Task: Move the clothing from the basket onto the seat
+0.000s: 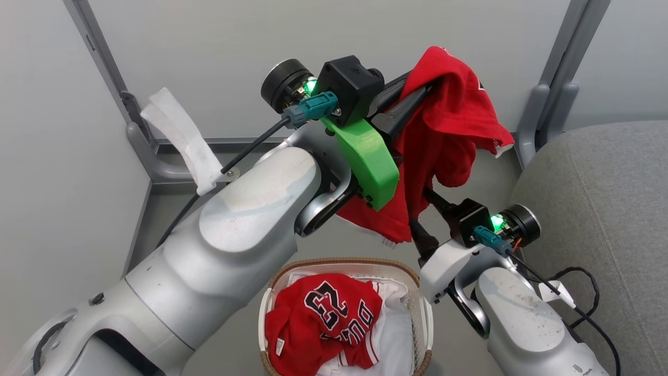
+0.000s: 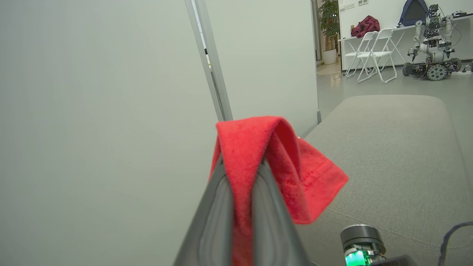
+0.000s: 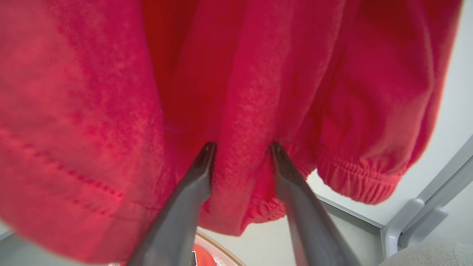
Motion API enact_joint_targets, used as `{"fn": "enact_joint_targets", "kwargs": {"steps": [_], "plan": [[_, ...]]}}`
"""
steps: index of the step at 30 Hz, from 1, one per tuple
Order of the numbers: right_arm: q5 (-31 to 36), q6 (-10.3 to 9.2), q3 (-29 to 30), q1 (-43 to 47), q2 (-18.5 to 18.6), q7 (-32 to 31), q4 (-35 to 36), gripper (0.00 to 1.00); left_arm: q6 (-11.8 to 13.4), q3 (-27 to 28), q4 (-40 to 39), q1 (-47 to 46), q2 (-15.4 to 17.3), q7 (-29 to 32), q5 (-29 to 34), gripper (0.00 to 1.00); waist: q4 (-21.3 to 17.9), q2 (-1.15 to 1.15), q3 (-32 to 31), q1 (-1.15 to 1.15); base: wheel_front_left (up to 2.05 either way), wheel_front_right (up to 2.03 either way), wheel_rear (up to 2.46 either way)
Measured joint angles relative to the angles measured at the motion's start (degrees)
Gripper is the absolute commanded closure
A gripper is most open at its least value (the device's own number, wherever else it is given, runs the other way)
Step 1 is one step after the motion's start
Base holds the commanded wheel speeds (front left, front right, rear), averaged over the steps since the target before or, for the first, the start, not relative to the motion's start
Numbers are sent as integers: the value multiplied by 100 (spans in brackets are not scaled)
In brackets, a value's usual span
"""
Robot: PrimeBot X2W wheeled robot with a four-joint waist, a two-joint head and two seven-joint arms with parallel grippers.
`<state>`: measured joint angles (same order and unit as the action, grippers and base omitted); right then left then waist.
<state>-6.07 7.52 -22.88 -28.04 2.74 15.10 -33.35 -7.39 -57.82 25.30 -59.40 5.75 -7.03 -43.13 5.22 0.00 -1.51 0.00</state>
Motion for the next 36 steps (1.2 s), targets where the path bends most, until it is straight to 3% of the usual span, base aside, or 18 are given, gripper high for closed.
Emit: {"fn": "enact_joint_targets", "kwargs": {"steps": [13, 14, 15, 16, 17, 26, 36], "plan": [[19, 0, 144, -62, -1, 0, 303, 100, 238, 226, 354, 361, 470, -135, -224, 100, -171, 0, 56, 0, 0, 0, 0], [45, 0, 194, -56, -2, 0, 355, 100, 250, 243, 438, 413, 502, -186, -236, 90, -196, 0, 65, 0, 0, 0, 0], [79, 0, 254, -47, -1, 0, 404, 100, 269, 258, 502, 472, 531, -241, -259, 46, -221, 0, 74, 0, 0, 0, 0], [98, 0, 305, -38, 1, 0, 436, 100, 279, 269, 552, 519, 549, -275, -267, 11, -241, 0, 81, 0, 0, 0, 0], [123, 0, 377, -26, 0, 0, 477, 100, 282, 299, 624, 583, 560, -318, -299, 0, -267, 0, 92, 0, 0, 0, 0], [479, 0, 1099, 51, 1, 0, 789, 100, 235, 308, 791, 1220, 588, -666, -407, 0, -495, 0, 175, 0, 0, 0, 0], [931, 0, 1836, 314, 90, -1, 1206, 100, 235, 215, 623, 1871, 598, -792, -16, 0, -921, 0, 285, 0, 0, 0, 0]]}}
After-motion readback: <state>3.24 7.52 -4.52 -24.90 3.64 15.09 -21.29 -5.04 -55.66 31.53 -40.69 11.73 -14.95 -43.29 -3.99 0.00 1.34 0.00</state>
